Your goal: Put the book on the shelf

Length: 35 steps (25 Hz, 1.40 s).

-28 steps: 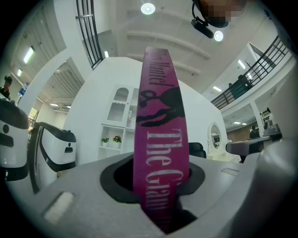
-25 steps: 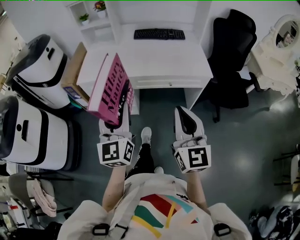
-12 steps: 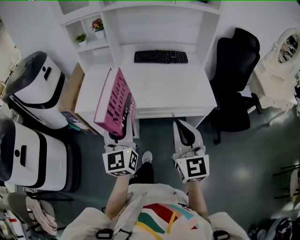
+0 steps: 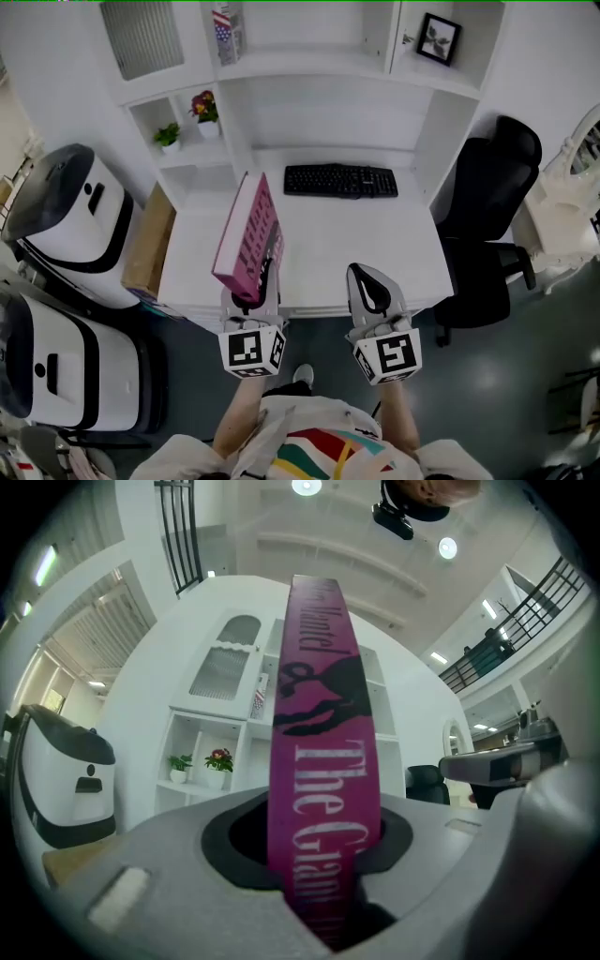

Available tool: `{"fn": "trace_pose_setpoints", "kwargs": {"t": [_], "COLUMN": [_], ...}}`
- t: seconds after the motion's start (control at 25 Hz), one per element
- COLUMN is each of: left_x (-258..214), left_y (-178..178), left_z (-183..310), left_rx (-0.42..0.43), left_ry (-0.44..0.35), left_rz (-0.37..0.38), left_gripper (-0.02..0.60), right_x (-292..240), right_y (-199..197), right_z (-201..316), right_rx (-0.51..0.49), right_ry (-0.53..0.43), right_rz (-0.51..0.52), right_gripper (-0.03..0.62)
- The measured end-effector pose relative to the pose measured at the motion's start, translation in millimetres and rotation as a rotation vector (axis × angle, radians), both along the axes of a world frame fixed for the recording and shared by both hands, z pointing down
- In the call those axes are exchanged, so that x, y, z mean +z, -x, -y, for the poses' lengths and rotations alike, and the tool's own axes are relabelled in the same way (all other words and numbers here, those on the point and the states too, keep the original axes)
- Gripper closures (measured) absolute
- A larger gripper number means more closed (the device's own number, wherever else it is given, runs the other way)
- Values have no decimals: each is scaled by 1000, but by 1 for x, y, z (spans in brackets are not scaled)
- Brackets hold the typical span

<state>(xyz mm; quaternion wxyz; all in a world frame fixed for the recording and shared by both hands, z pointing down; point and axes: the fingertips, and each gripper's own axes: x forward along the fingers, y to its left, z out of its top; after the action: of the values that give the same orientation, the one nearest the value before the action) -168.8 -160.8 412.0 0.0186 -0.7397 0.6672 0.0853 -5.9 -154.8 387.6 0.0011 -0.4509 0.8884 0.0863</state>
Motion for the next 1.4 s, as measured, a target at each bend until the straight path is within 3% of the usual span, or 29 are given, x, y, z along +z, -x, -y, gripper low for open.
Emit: {"fn": "trace_pose_setpoints", "kwargs": {"t": [0.28,0.56,0.76,1.12,1.4], "left_x": [-3,-12,-9,-20,-27], "left_y": [29,17,12,-2,5], "left_z": [68,84,83,84,78], "left_rx": [-4,-15,-48,-64,-71], "left_ry": [34,32,48,22,25], "left_rz": [-21,-7,-8,21,-1], "left_gripper": [433,433,433,434,434], "right_x": [-7,1,-14,-18,-23], "right_y": [24,20,19,-2,3], "right_z": [75,112,115,120,112], "right_rx": [24,31,8,18,-10], "right_ry": [7,43,-1,17,7], "right_rz": [-52,-41,-16,32,45], "right_gripper": [591,591,591,591,591]}}
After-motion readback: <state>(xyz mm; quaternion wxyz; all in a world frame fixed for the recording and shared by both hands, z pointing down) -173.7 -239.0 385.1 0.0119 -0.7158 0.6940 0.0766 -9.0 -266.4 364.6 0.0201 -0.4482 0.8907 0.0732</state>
